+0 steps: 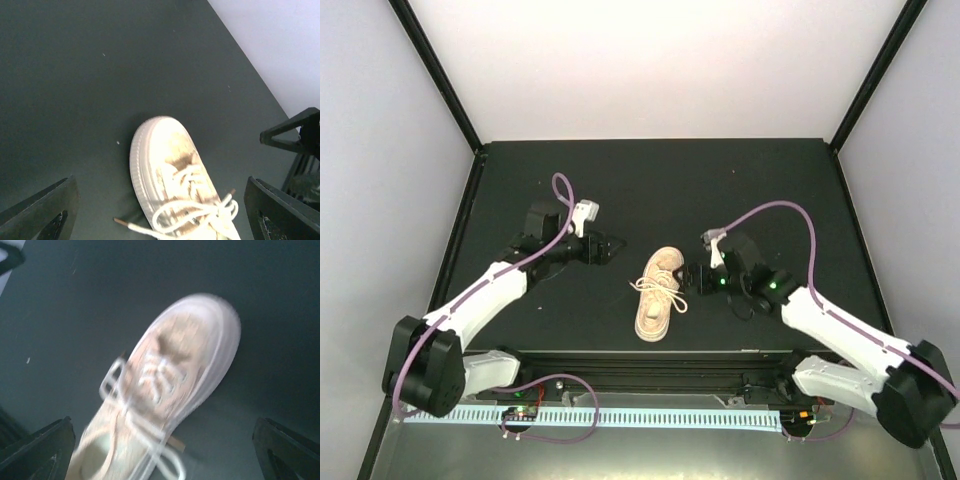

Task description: Tie the shoes

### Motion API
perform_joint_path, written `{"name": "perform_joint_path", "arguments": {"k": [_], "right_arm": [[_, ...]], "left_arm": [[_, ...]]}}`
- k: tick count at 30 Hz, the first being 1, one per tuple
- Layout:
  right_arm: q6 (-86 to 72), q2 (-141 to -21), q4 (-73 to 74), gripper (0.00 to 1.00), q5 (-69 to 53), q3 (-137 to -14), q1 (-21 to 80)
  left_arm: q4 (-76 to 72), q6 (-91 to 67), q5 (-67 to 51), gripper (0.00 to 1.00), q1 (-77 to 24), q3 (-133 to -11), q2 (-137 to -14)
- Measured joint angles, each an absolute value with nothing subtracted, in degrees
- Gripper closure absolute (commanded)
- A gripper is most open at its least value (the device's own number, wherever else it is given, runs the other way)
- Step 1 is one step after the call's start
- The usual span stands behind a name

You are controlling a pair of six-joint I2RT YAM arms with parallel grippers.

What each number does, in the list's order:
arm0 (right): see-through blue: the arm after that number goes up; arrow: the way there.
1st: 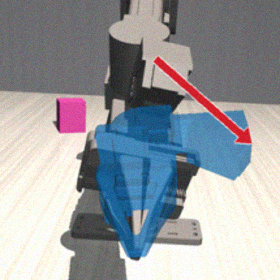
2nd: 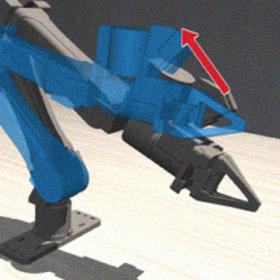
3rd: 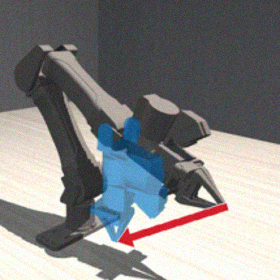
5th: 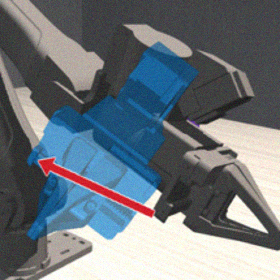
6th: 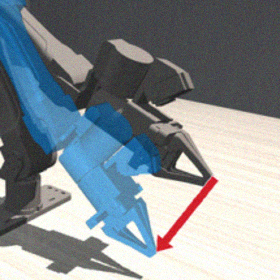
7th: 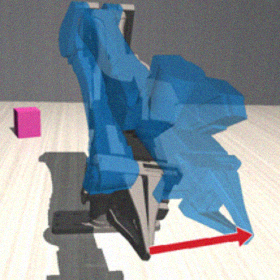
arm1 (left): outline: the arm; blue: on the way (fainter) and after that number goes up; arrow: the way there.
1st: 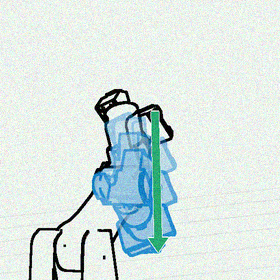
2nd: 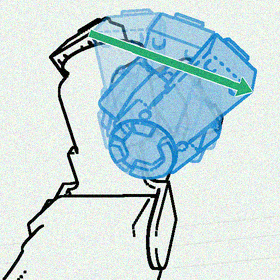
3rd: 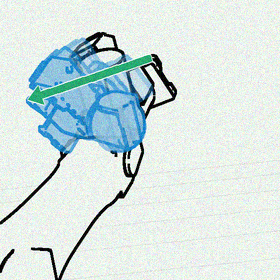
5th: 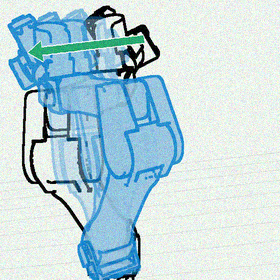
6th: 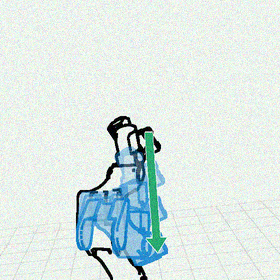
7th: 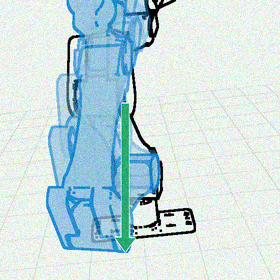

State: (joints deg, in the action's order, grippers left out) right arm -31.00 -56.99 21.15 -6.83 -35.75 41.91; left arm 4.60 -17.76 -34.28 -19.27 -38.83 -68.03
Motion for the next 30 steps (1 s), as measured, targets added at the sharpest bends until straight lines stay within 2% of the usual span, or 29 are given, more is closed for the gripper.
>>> {"name": "perform_joint_path", "arguments": {"k": [3, 6, 13, 15, 19, 23, 30], "right_arm": [[-29.7, -63.6, 18.2, 0.00, -8.4, -39.7, 35.6], [-27.4, -67.5, 16.4, 0.00, -9.5, -42.3, 27.3], [-24.3, -67.9, 8.5, 0.00, -10.6, -42.0, -1.0], [-23.8, -65.5, 4.6, 0.00, -8.0, -38.7, -5.4], [-21.9, -61.1, -5.7, 0.00, -2.3, -29.1, -6.7], [-20.2, -61.2, -16.2, 0.00, 1.4, -19.6, -6.7], [-18.5, -64.3, -24.8, 0.00, 3.2, -17.8, -6.7]], "left_arm": [[5.2, -17.7, -33.0, 0.07, -18.0, -42.4, -70.6], [4.8, -18.0, -32.5, 0.07, -12.6, -43.9, -71.9], [1.1, -20.1, -27.1, 0.05, 13.9, -39.1, -64.8], [-1.7, -19.7, -22.8, 0.04, 16.9, -35.4, -60.4], [-11.6, -19.0, -16.8, 0.01, 17.0, -24.1, -54.7], [-19.4, -18.3, -13.4, 0.01, 15.5, -14.4, -56.5], [-27.1, -14.3, -10.5, 0.01, 11.2, -14.9, -63.3]]}}
